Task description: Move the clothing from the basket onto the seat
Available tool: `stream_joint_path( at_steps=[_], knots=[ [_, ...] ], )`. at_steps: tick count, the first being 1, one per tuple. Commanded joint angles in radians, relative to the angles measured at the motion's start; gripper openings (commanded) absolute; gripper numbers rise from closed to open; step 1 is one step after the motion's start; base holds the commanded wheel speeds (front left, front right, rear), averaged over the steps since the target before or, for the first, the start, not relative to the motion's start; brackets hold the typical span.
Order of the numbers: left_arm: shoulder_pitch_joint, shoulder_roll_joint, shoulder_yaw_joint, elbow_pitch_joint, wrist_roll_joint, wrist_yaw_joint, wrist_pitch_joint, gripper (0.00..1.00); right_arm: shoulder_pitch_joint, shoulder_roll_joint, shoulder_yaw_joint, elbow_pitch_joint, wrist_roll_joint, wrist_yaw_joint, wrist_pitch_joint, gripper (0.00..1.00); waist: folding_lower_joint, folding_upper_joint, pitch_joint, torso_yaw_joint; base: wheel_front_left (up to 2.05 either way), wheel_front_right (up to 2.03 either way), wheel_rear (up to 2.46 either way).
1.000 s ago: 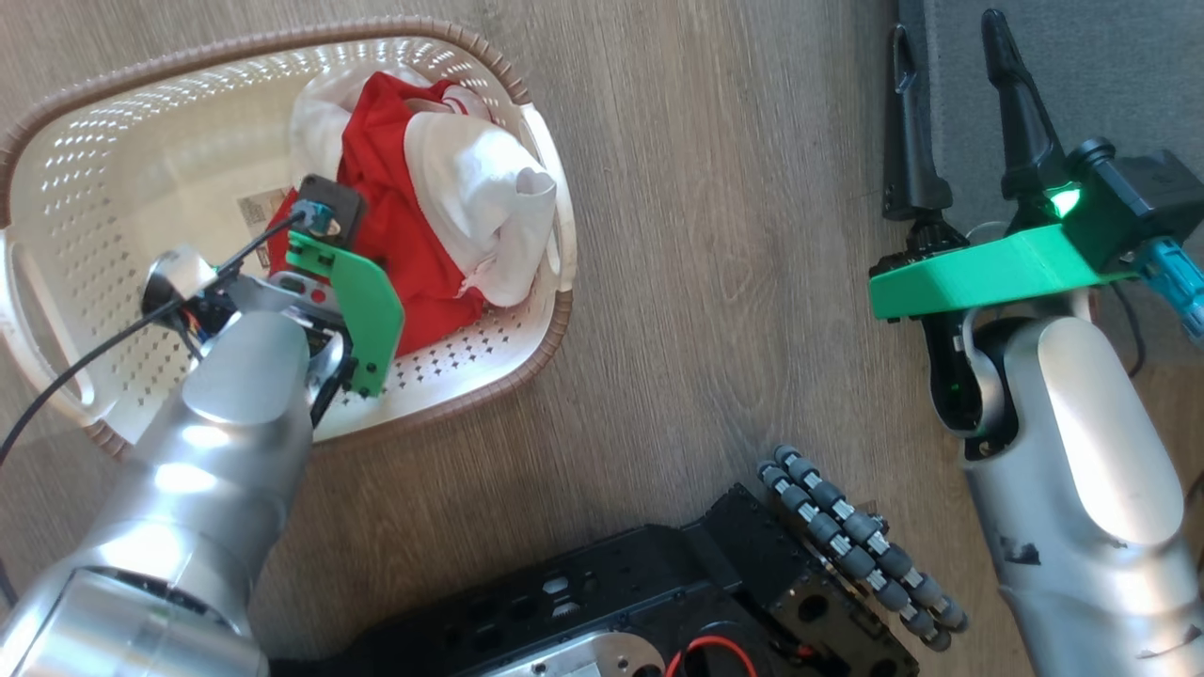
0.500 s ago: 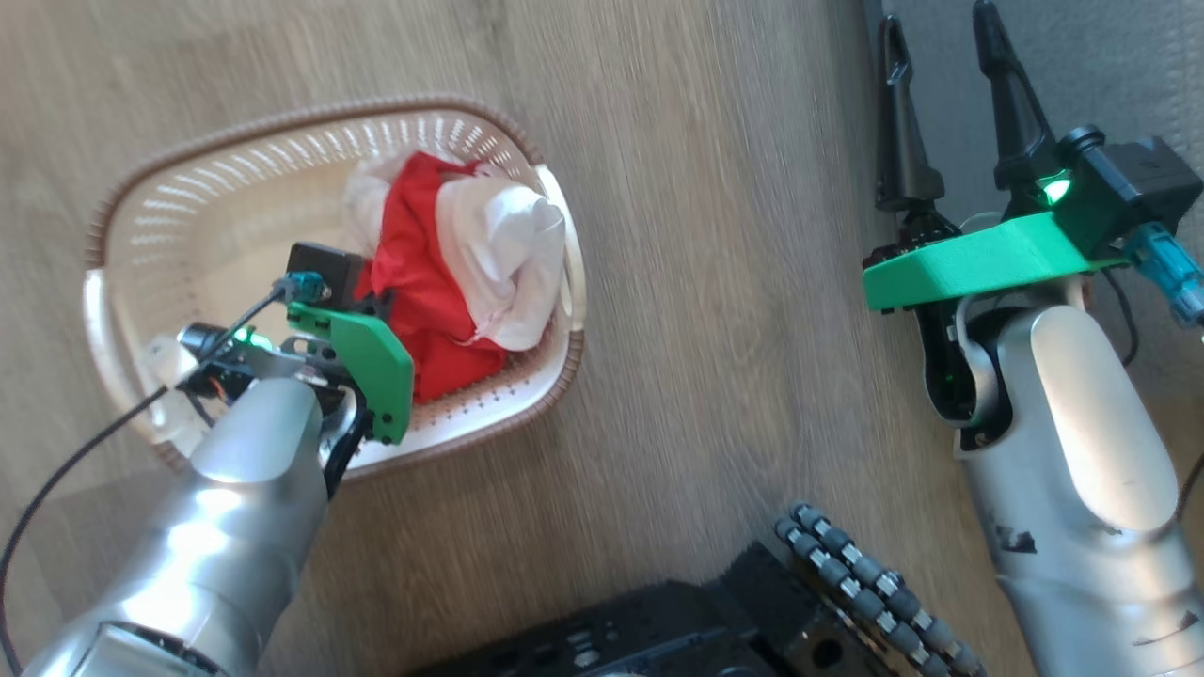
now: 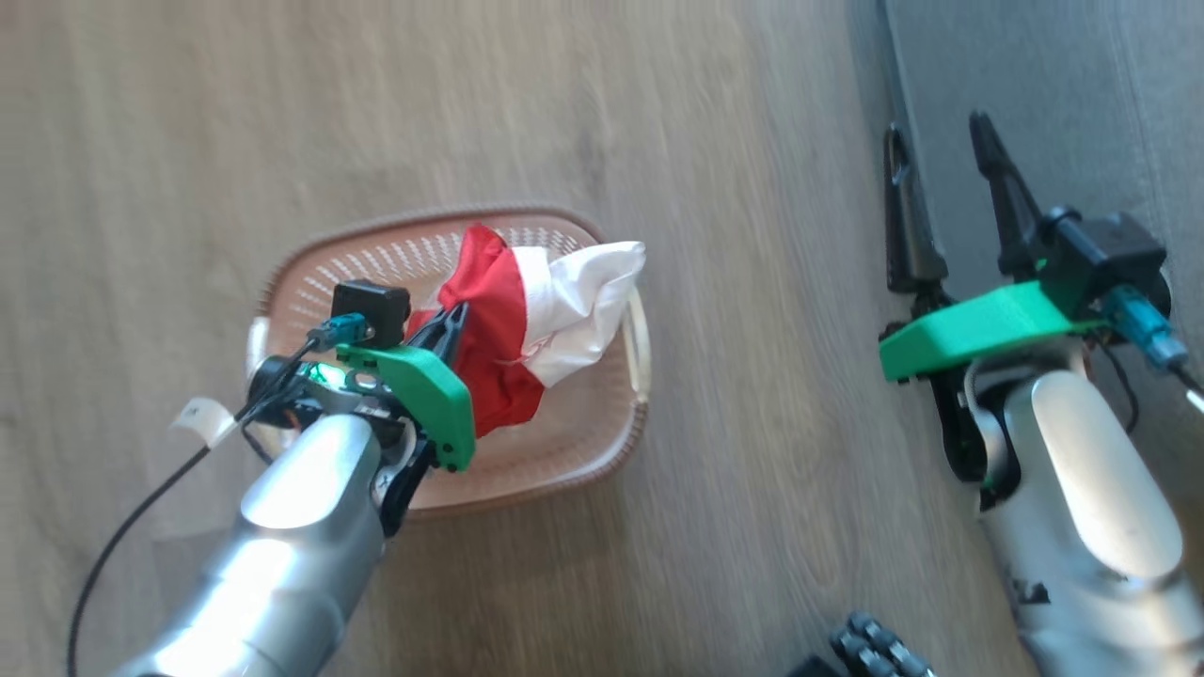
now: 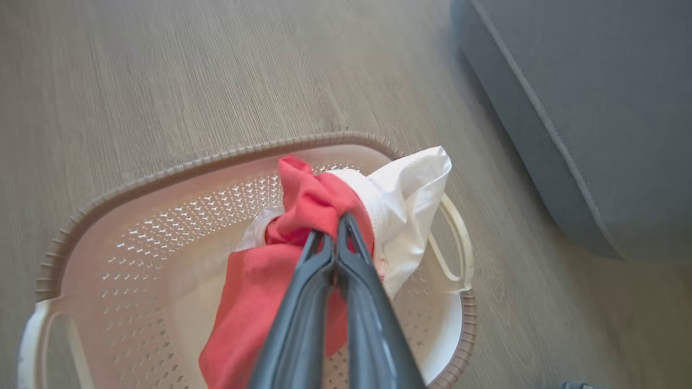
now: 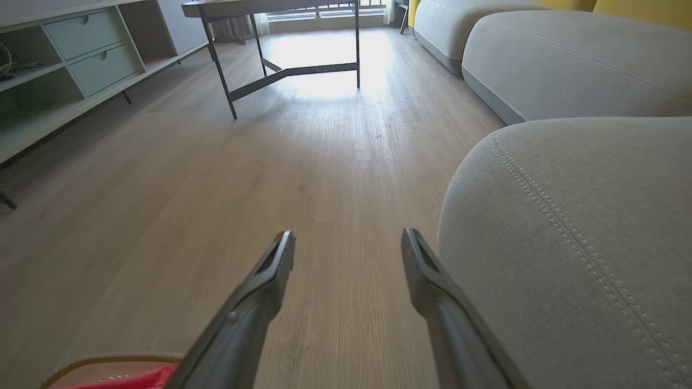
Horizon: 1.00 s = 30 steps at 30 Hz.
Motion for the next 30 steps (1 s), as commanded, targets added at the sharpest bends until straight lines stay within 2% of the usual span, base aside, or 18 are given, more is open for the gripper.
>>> stream_joint_path(
  at_steps=[1,15,30],
  knots=[
    [0.026,0.022,0.046,-0.053,0.004,-0.006,-0.012,0.0,0.035,-0.009,0.009,-0.018,0.006,0.007,-0.005,1.0,0.0001,0.0,-0.087,0.065,0.0,0.0,0.0],
    [0.159,0.033,0.246,-0.411,0.158,-0.006,-0.012,0.0,0.133,0.006,0.014,0.054,-0.001,0.007,-0.005,1.0,0.0001,0.0,-0.283,0.13,0.0,0.0,0.0],
    [0.155,0.038,0.271,-0.708,0.241,-0.006,-0.013,0.0,0.22,0.005,0.028,0.105,0.013,0.007,-0.005,1.0,0.0001,0.0,-0.426,0.143,0.0,0.0,0.0]
  ],
)
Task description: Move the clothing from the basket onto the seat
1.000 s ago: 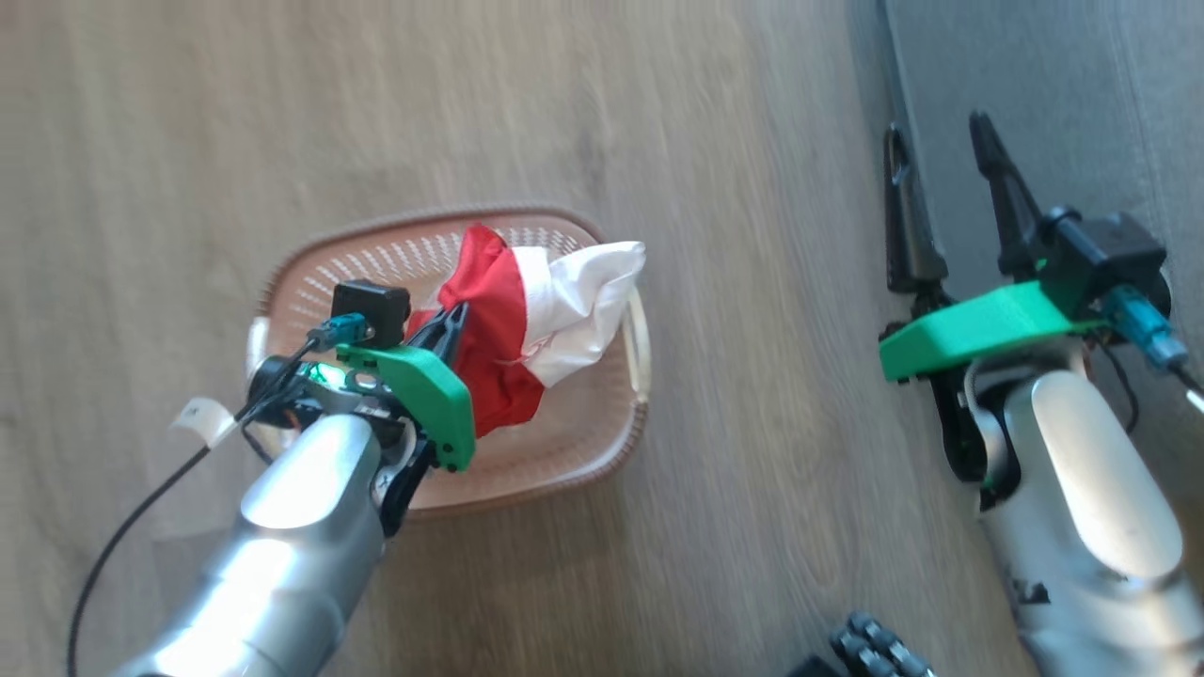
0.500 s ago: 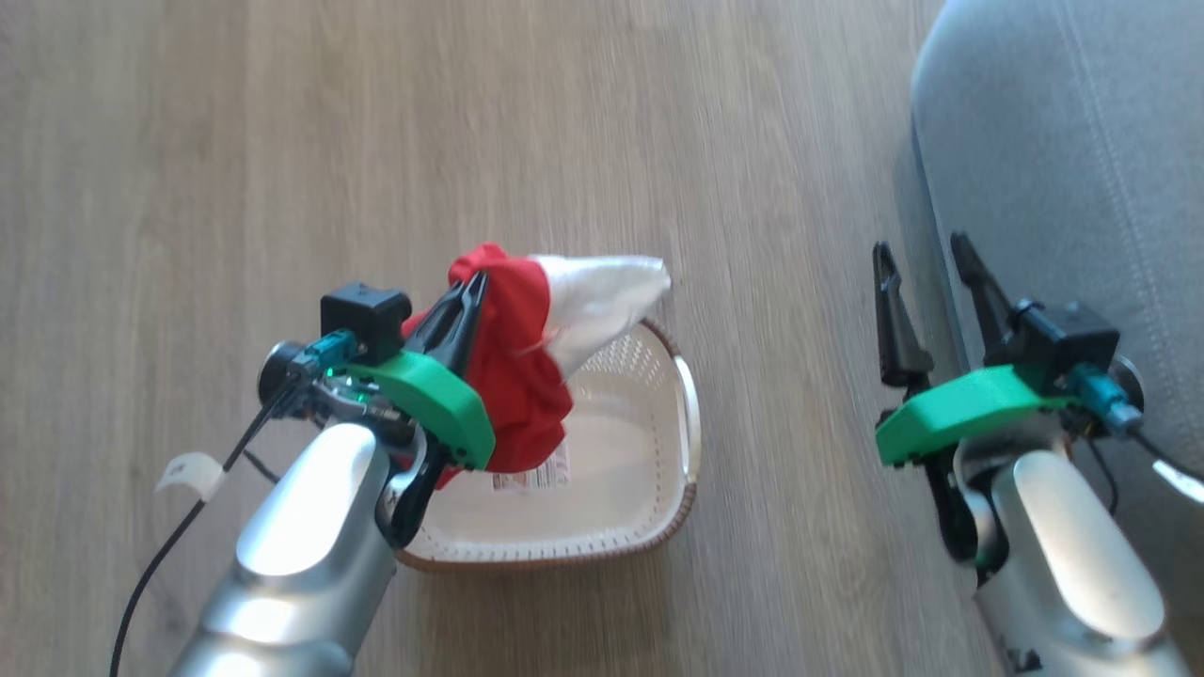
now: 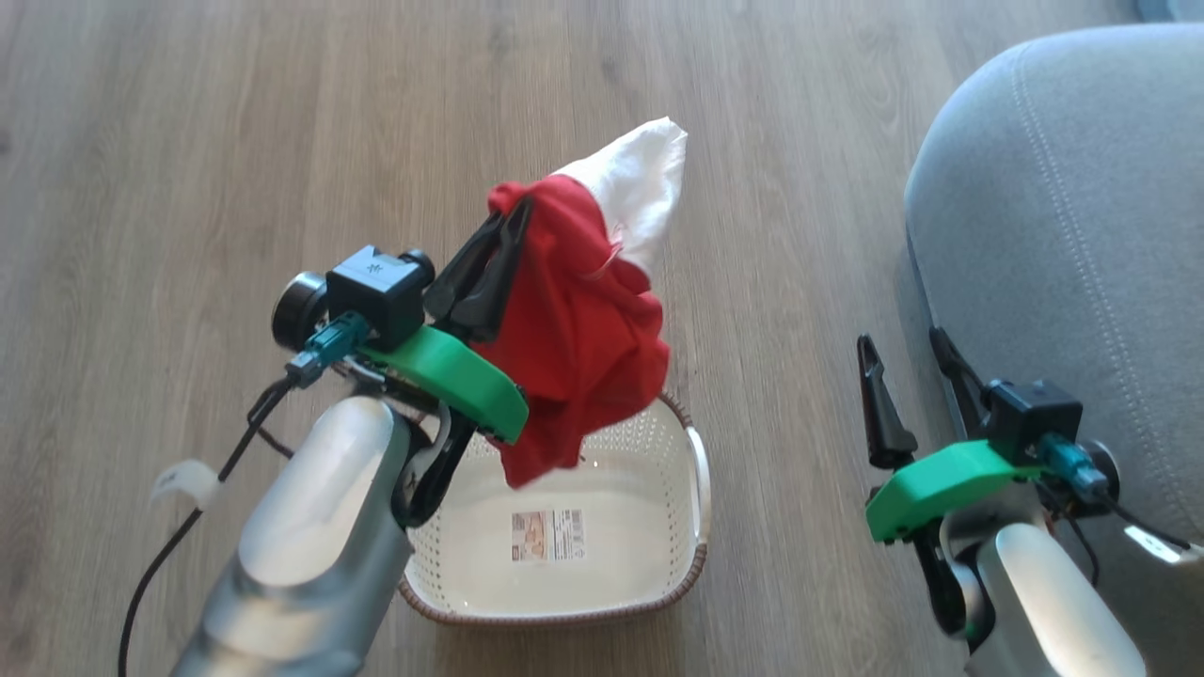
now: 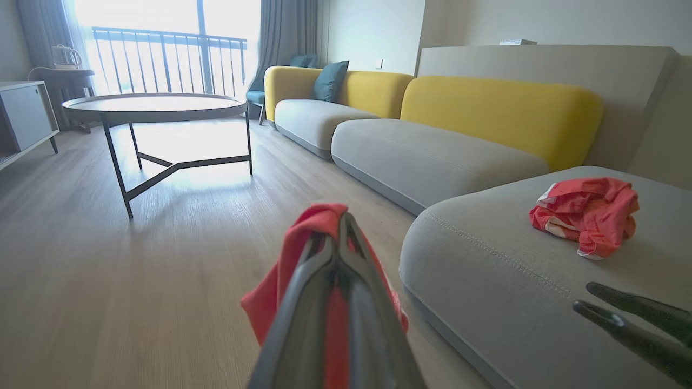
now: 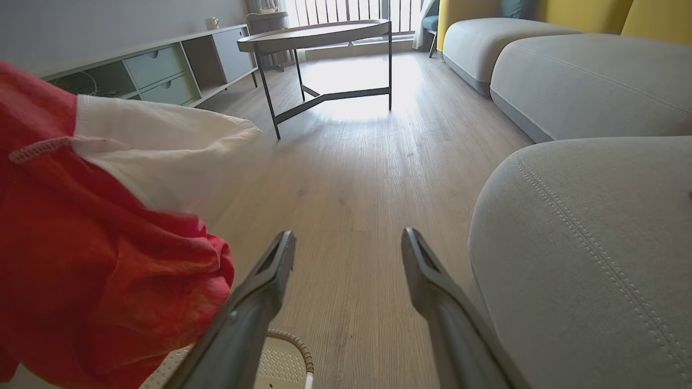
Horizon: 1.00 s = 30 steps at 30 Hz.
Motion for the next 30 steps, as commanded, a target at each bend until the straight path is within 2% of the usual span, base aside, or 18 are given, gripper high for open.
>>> stream_joint_path(
  at_steps=[1,10,14,19,24,30],
  knots=[
    [-0.059,0.024,0.029,-0.049,0.009,-0.006,-0.012,0.0,-0.002,-0.005,0.021,-0.024,0.008,0.007,-0.005,1.0,0.0001,-0.0001,-0.012,0.0,0.0,0.0,0.0],
    [-0.101,0.034,-0.001,-0.155,0.034,-0.006,-0.012,0.0,0.029,0.008,0.031,-0.016,0.017,0.007,-0.005,1.0,0.0001,-0.0001,-0.043,-0.004,0.0,0.0,0.0],
    [-0.099,0.034,-0.009,-0.167,0.035,-0.006,-0.012,0.0,0.031,0.015,0.049,-0.055,0.043,0.007,-0.005,1.0,0.0001,-0.0001,-0.046,-0.003,0.0,0.0,0.0],
    [-0.091,0.035,-0.024,-0.175,0.037,-0.006,-0.011,0.0,-0.006,-0.013,0.167,-0.186,0.104,0.007,-0.005,1.0,0.0001,-0.0001,-0.044,-0.001,0.0,0.0,0.0],
    [-0.086,0.025,-0.049,-0.194,0.036,-0.006,-0.008,0.0,-0.061,-0.041,0.235,-0.282,0.139,0.007,-0.005,1.0,0.0001,-0.0001,-0.041,0.008,0.0,0.0,0.0],
    [-0.082,0.016,-0.096,-0.215,0.029,-0.006,-0.002,0.0,-0.143,-0.068,0.322,-0.306,0.153,0.007,-0.005,1.0,0.0001,-0.0001,-0.038,0.02,0.0,0.0,0.0]
  ],
)
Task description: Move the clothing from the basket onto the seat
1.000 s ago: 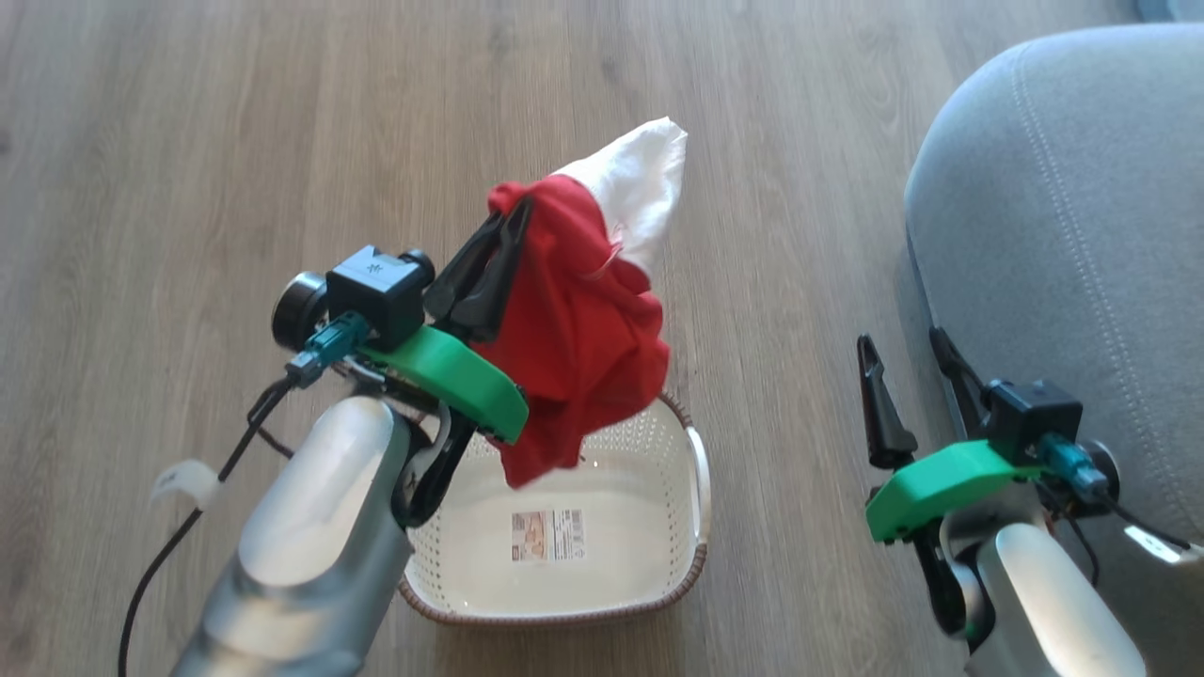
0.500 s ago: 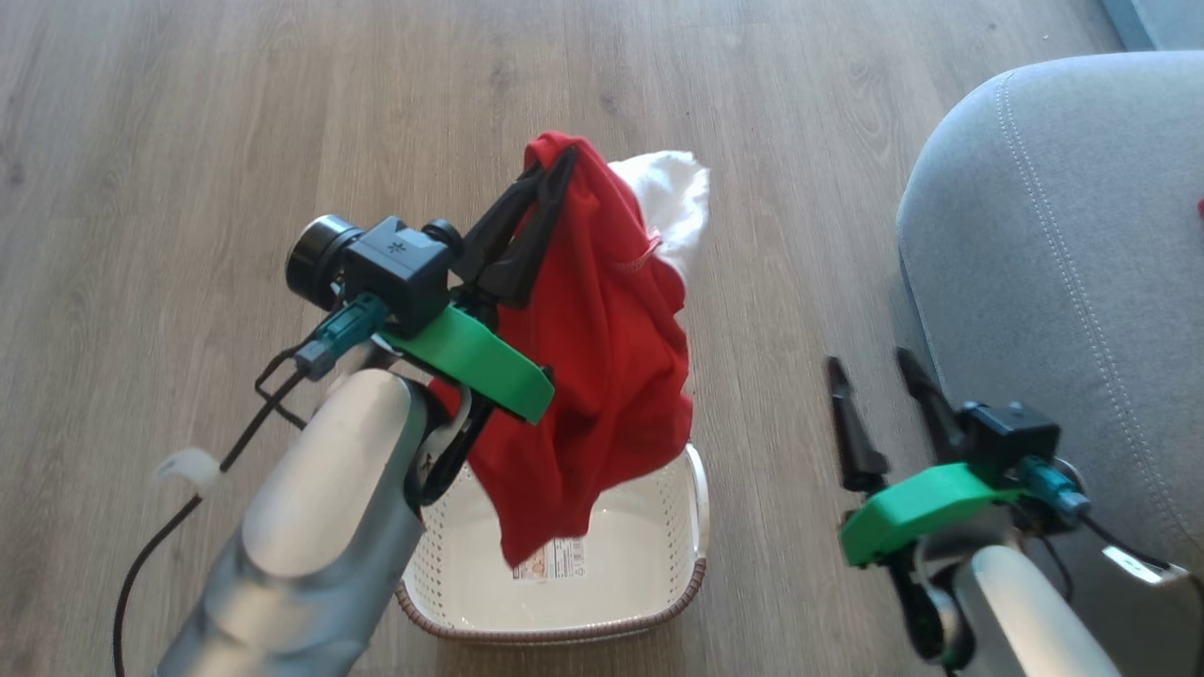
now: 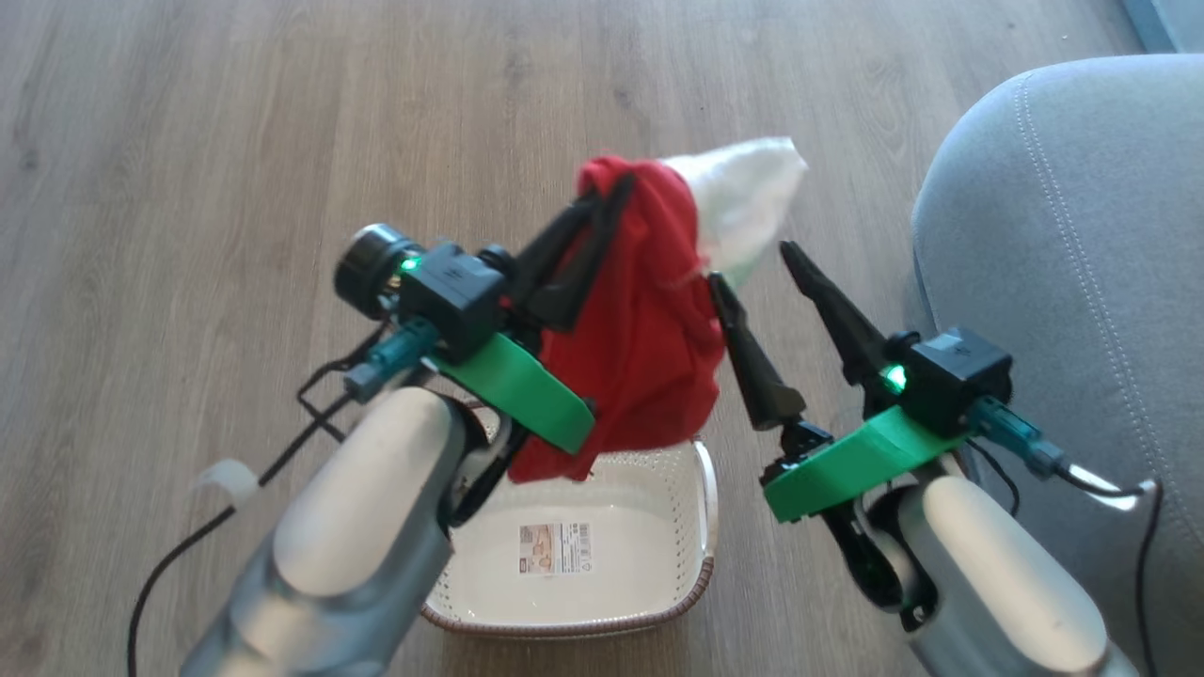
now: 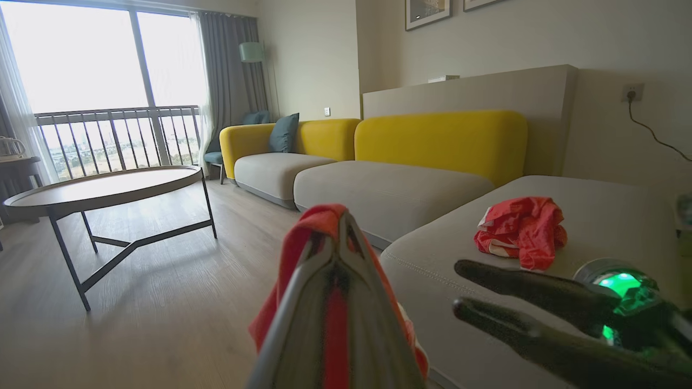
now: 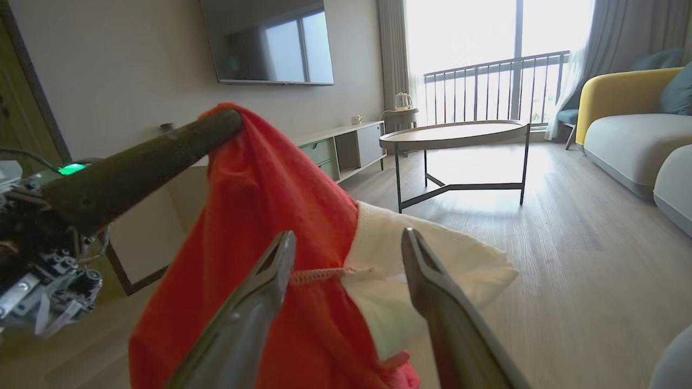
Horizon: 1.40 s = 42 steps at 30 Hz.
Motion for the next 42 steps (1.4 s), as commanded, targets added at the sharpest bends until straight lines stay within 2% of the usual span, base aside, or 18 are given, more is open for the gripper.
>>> stream_joint_path(
  at_steps=[1,4,8,13,19,32,33,34,35,36,42],
  knots=[
    [-0.041,0.005,0.017,-0.053,-0.003,-0.006,0.0,0.0,-0.058,-0.009,0.029,-0.03,0.017,0.007,-0.005,1.0,0.0,-0.0001,0.0,0.006,0.0,0.0,0.0],
    [-0.042,0.005,0.005,-0.062,-0.005,-0.006,0.002,0.0,-0.082,-0.02,0.061,-0.009,0.032,0.007,-0.005,1.0,0.0,-0.0001,0.0,0.012,0.0,0.0,0.0],
    [-0.043,0.003,-0.016,-0.078,-0.01,-0.006,0.008,0.0,-0.122,-0.046,0.161,0.085,0.069,0.007,-0.005,1.0,0.0,-0.0001,-0.006,0.025,0.0,0.0,0.0],
    [-0.041,0.002,-0.037,-0.092,-0.016,-0.006,0.013,0.0,-0.153,-0.043,0.266,0.202,0.139,0.007,-0.005,1.0,0.0,-0.0001,-0.013,0.043,0.0,0.0,0.0],
    [-0.039,0.0,-0.058,-0.1,-0.02,-0.006,0.018,0.0,-0.195,-0.034,0.365,0.271,0.201,0.007,-0.005,1.0,0.0,-0.0001,-0.015,0.058,0.0,0.0,0.0],
    [-0.052,-0.021,-0.147,-0.099,-0.043,-0.006,0.017,0.0,-0.279,0.031,0.38,0.395,0.191,0.007,-0.005,1.0,0.0,-0.0001,-0.016,0.09,0.0,0.0,0.0],
    [-0.053,-0.023,-0.153,-0.097,-0.046,-0.006,0.016,0.0,-0.282,0.037,0.375,0.407,0.193,0.007,-0.005,0.92,0.0,-0.0001,-0.014,0.093,0.0,0.0,0.0],
    [-0.054,-0.024,-0.159,-0.096,-0.048,-0.006,0.015,0.0,-0.285,0.041,0.369,0.417,0.193,0.007,-0.005,0.48,0.0,-0.0001,-0.012,0.095,0.0,0.0,0.0],
    [-0.055,-0.025,-0.164,-0.094,-0.051,-0.006,0.014,0.0,-0.287,0.046,0.358,0.424,0.194,0.007,-0.005,0.15,0.0,-0.0001,-0.011,0.098,0.0,0.0,0.0],
    [-0.055,-0.026,-0.168,-0.092,-0.054,-0.006,0.014,0.0,-0.287,0.049,0.349,0.427,0.193,0.007,-0.005,0.0,0.0,-0.0001,-0.009,0.1,0.0,0.0,0.0],
    [-0.049,-0.022,-0.169,-0.07,-0.064,-0.005,0.007,0.0,-0.271,0.052,0.293,0.415,0.171,0.007,-0.005,0.0,0.0,-0.0001,-0.002,0.095,0.0,0.0,0.0]
  ],
)
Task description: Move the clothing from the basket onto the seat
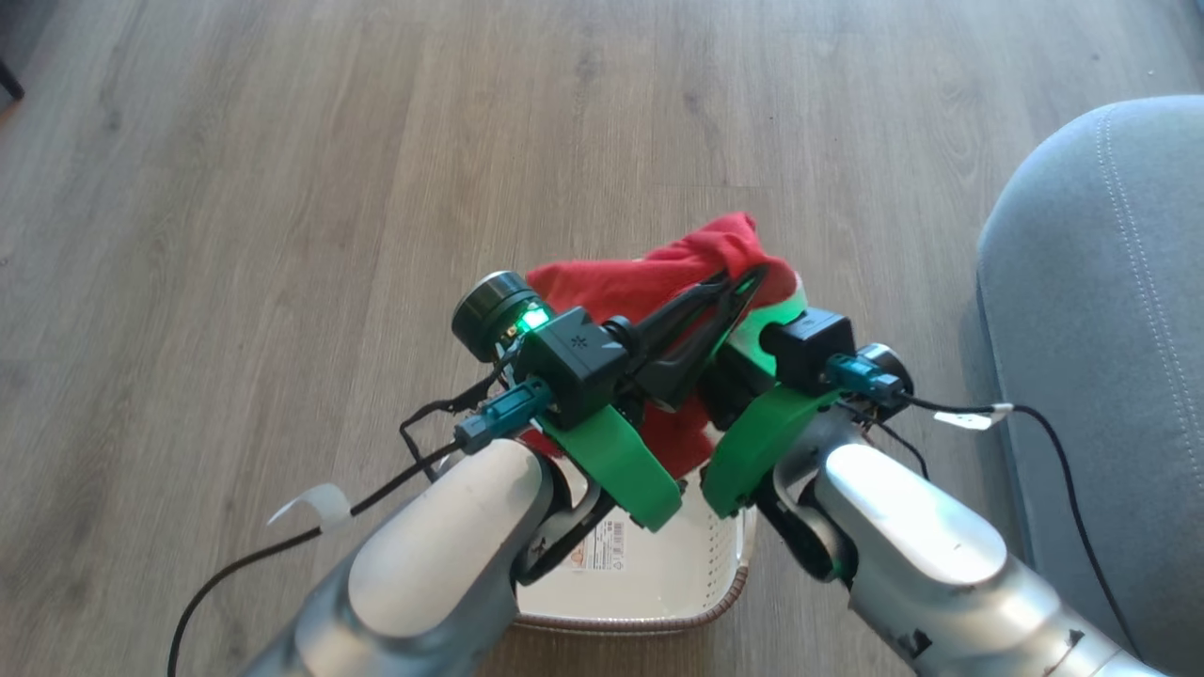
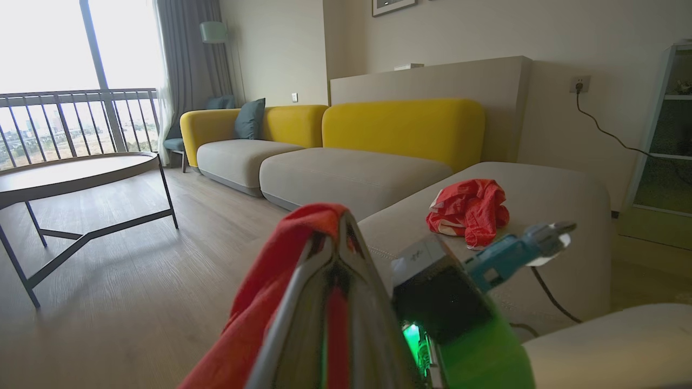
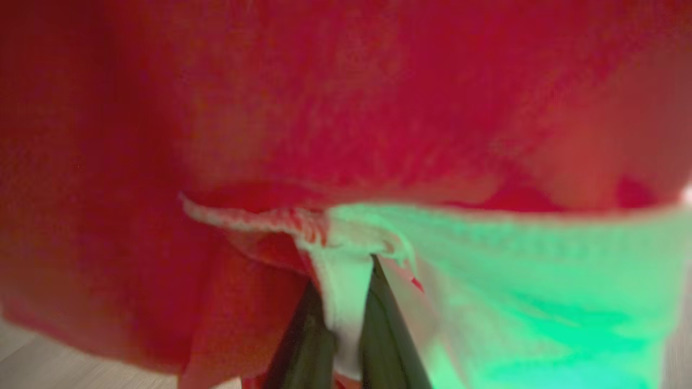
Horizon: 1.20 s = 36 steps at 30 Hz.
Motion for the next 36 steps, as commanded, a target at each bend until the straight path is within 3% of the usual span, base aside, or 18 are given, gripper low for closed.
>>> stream_joint_path(
  at_steps=[1,3,4,5,6,7,8,22,36],
  knots=[
    [-0.048,0.003,0.035,-0.022,-0.008,-0.004,-0.011,0.0,-0.014,0.013,-0.018,-0.04,-0.013,0.007,-0.005,0.0,0.0,0.0,0.001,-0.006,0.0,0.0,0.0],
    [-0.045,0.005,0.039,-0.011,-0.01,-0.001,-0.013,0.0,-0.003,0.009,-0.038,-0.054,-0.025,0.007,-0.005,0.0,0.0,0.0,0.001,-0.014,0.0,0.0,0.0],
    [-0.043,0.006,0.042,-0.005,-0.01,0.0,-0.015,0.18,0.003,0.007,-0.047,-0.06,-0.03,0.007,-0.005,0.0,0.0,0.0,0.001,-0.019,0.0,0.0,0.0],
    [-0.043,0.006,0.042,-0.005,-0.01,0.0,-0.015,0.18,0.003,0.007,-0.047,-0.06,-0.03,0.007,-0.005,0.0,0.0,0.0,0.001,-0.019,0.0,0.0,0.0],
    [-0.041,0.007,0.044,0.001,-0.009,0.001,-0.016,0.44,0.01,0.005,-0.058,-0.067,-0.036,0.007,-0.005,0.0,0.0,0.0,0.001,-0.024,0.0,0.0,0.0],
    [-0.039,0.008,0.045,0.007,-0.009,0.001,-0.017,0.77,0.017,0.004,-0.068,-0.074,-0.039,0.007,-0.005,0.0,0.0,0.0,0.001,-0.03,0.0,0.0,0.0],
    [-0.037,0.009,0.047,0.013,-0.009,0.002,-0.019,1.0,0.024,0.003,-0.078,-0.082,-0.042,0.007,-0.005,0.0,0.0,0.0,0.001,-0.036,0.0,0.0,0.0],
    [-0.013,0.039,0.067,0.138,-0.004,0.001,-0.026,1.0,0.118,-0.013,-0.304,-0.249,-0.117,0.007,-0.005,0.0,0.0,0.0,0.021,-0.165,0.0,0.0,0.0],
    [0.051,0.058,0.132,0.153,0.022,-0.005,-0.027,1.0,0.177,-0.012,-0.433,-0.347,-0.154,0.007,-0.005,0.0,0.0,0.0,0.032,-0.438,0.0,0.0,0.0]
  ],
)
